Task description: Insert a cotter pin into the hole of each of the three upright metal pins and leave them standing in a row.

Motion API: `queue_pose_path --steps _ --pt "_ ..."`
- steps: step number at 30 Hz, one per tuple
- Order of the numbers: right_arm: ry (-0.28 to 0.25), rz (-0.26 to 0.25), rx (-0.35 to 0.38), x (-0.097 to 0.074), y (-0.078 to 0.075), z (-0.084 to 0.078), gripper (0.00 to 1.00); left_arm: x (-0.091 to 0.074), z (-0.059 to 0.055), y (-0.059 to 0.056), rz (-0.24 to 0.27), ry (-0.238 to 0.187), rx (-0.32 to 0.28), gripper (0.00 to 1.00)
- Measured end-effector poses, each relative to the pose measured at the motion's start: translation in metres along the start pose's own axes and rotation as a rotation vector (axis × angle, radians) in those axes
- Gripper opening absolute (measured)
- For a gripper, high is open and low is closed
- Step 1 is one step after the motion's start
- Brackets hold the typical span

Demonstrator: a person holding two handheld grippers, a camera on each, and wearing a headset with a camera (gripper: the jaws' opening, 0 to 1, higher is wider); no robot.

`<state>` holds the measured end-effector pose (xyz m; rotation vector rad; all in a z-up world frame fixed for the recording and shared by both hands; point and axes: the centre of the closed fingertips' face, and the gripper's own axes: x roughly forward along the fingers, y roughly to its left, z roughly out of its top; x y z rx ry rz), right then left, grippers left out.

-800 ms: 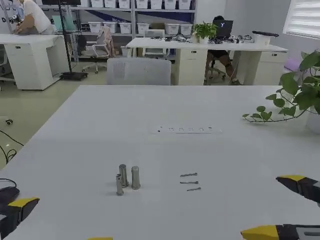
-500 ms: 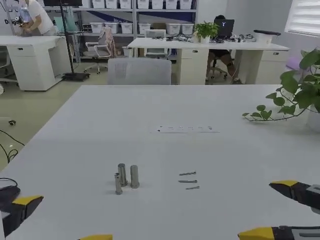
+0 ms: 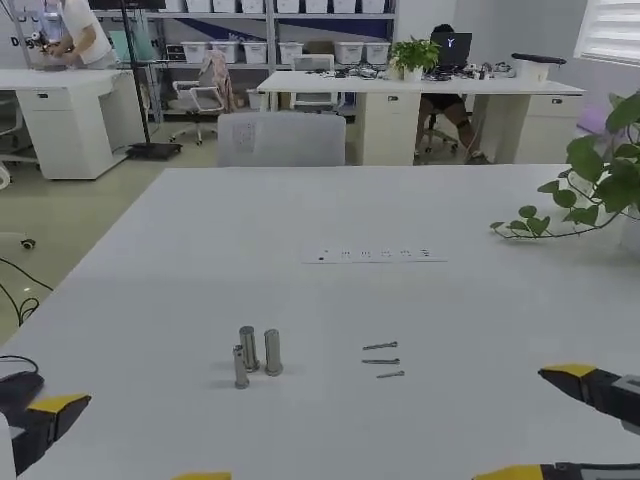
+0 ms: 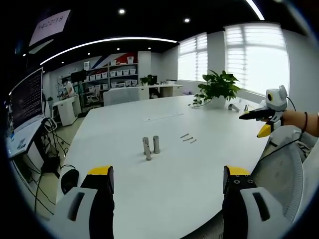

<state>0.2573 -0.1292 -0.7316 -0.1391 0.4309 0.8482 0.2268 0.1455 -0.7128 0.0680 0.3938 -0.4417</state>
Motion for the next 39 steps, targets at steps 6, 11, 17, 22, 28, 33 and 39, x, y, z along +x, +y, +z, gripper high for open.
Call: queue_pose_path --steps 6,11,17,22,28,33,39 --pt "-0.003 -0.003 0.000 0.001 -0.001 0.001 0.98 0.001 0.000 -0.001 -0.004 -0.005 -0.001 0.92" --pt "-0.013 -0.009 -0.001 0.002 -0.003 0.002 1.00 0.001 0.000 -0.002 -0.006 -0.005 0.002 0.94" --pt "-0.006 -0.014 0.005 0.003 -0.002 -0.004 1.00 0.002 -0.002 -0.002 -0.007 0.003 0.000 0.95" --pt "-0.004 -0.018 0.004 0.003 -0.001 -0.005 1.00 0.003 -0.004 -0.001 -0.007 0.006 -0.003 0.96" --pt "0.006 -0.024 -0.008 0.002 0.000 -0.006 1.00 0.003 0.000 -0.001 -0.012 -0.005 -0.005 0.99" --pt "0.012 -0.028 -0.006 0.003 -0.001 -0.008 1.00 0.003 0.000 -0.001 -0.018 -0.004 -0.011 0.99" --pt "0.002 -0.043 0.003 0.004 -0.003 -0.006 1.00 0.006 0.000 -0.002 -0.022 0.002 -0.002 0.98"
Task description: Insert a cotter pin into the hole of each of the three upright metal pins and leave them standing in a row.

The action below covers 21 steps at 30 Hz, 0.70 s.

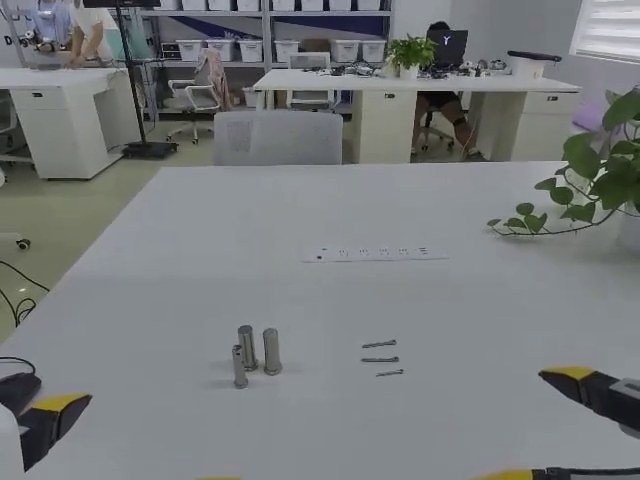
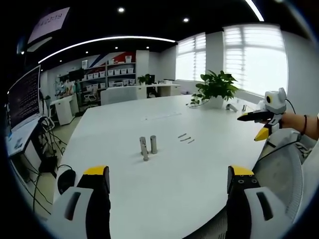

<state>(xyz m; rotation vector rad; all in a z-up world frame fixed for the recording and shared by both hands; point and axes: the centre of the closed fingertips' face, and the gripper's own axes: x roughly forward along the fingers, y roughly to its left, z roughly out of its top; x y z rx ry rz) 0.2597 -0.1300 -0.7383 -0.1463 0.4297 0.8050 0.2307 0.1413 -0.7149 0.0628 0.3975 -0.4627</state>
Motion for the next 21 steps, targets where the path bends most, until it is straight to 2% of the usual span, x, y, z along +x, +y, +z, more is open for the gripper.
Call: queue_pose_path --steps 8,21 --pt "-0.007 -0.015 0.002 0.003 0.000 0.004 0.97 0.006 0.005 0.003 0.015 -0.019 -0.026 0.92" --pt "-0.030 -0.005 0.015 0.008 0.004 0.011 0.92 0.014 0.002 -0.002 -0.009 0.005 -0.018 0.85"
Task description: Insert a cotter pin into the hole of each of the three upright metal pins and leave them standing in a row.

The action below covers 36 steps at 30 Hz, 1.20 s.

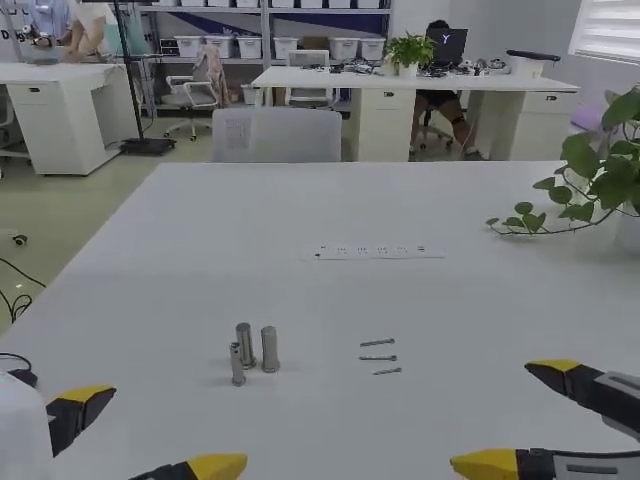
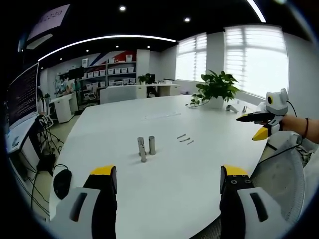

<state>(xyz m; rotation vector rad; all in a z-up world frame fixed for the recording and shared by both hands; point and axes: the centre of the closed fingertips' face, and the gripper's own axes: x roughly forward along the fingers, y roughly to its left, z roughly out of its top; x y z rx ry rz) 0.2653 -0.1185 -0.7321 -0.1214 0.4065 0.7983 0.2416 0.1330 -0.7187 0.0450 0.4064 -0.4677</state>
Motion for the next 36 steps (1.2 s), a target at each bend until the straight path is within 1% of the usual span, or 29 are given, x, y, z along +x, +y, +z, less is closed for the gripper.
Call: queue_pose_path --steps 6,12,18,20,25,26,28,31,34,36 --pt "-0.013 0.008 0.004 0.002 0.000 0.003 0.89 0.002 0.001 -0.001 -0.001 0.003 0.016 0.81" --pt "-0.022 0.018 0.006 0.004 0.003 0.006 0.84 0.011 0.002 0.003 0.001 0.002 0.023 0.74" --pt "-0.039 0.028 0.009 0.006 0.003 0.009 0.80 0.021 0.006 0.013 0.012 -0.015 0.036 0.64" --pt "-0.042 0.032 0.010 0.007 0.003 0.010 0.79 0.025 0.006 0.017 0.017 -0.012 0.041 0.62" --pt "-0.048 0.043 0.009 0.009 0.003 0.011 0.75 0.033 0.008 0.027 0.025 -0.034 0.026 0.55" --pt "-0.050 0.043 0.009 0.010 0.002 0.012 0.74 0.034 0.008 0.028 0.025 -0.035 0.026 0.54" --pt "-0.049 0.044 0.009 0.010 0.002 0.012 0.73 0.039 0.007 0.033 0.028 -0.033 0.030 0.51" --pt "-0.048 0.047 0.009 0.011 0.001 0.012 0.72 0.045 0.005 0.039 0.031 -0.030 0.014 0.47" --pt "-0.058 0.050 0.011 0.011 0.000 0.014 0.70 0.051 0.004 0.043 0.032 -0.037 0.017 0.44" --pt "-0.057 0.052 0.016 0.011 0.000 0.014 0.69 0.056 0.002 0.045 0.032 -0.032 0.018 0.43"
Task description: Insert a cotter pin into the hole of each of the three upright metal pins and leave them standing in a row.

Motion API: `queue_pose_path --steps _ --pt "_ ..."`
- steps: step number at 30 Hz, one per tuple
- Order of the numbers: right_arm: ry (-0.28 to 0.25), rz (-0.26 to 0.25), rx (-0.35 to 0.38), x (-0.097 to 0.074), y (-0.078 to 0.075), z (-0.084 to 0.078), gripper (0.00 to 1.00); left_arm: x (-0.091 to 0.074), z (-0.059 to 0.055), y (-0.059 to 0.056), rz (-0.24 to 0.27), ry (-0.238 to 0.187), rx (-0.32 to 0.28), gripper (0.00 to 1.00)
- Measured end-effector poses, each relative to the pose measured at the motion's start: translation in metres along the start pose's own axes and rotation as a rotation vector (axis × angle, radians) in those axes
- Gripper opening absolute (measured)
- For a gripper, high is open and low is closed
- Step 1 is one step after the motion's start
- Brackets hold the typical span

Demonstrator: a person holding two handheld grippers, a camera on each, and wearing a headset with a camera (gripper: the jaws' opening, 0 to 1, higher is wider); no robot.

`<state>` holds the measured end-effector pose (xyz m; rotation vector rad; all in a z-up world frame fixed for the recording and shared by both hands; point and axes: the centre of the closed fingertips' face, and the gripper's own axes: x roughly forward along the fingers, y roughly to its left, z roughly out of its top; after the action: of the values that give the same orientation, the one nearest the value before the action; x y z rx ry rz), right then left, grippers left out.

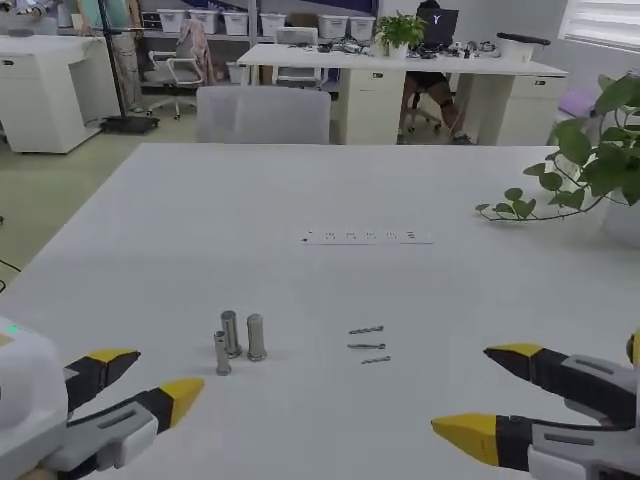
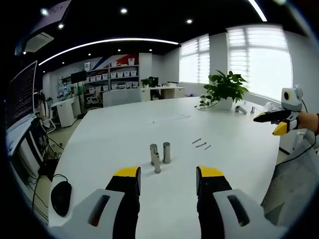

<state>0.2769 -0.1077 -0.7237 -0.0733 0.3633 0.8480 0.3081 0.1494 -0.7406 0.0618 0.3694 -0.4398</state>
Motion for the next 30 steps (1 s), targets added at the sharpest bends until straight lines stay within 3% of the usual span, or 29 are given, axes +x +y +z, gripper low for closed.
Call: queue_pose_path --steps 7,11,20,30 --pt "0.002 -0.005 0.007 0.002 -0.004 -0.001 0.69 0.020 -0.003 0.008 -0.009 0.008 0.011 0.39" --pt "0.007 -0.012 0.012 0.005 -0.006 -0.003 0.70 0.034 -0.004 0.012 -0.010 0.021 0.052 0.38" --pt "0.018 -0.020 0.016 0.009 -0.011 -0.004 0.70 0.059 -0.004 0.014 -0.029 0.026 0.084 0.35" --pt "0.010 -0.006 0.017 0.016 -0.006 0.002 0.69 0.082 -0.019 0.018 -0.034 0.061 0.084 0.31"
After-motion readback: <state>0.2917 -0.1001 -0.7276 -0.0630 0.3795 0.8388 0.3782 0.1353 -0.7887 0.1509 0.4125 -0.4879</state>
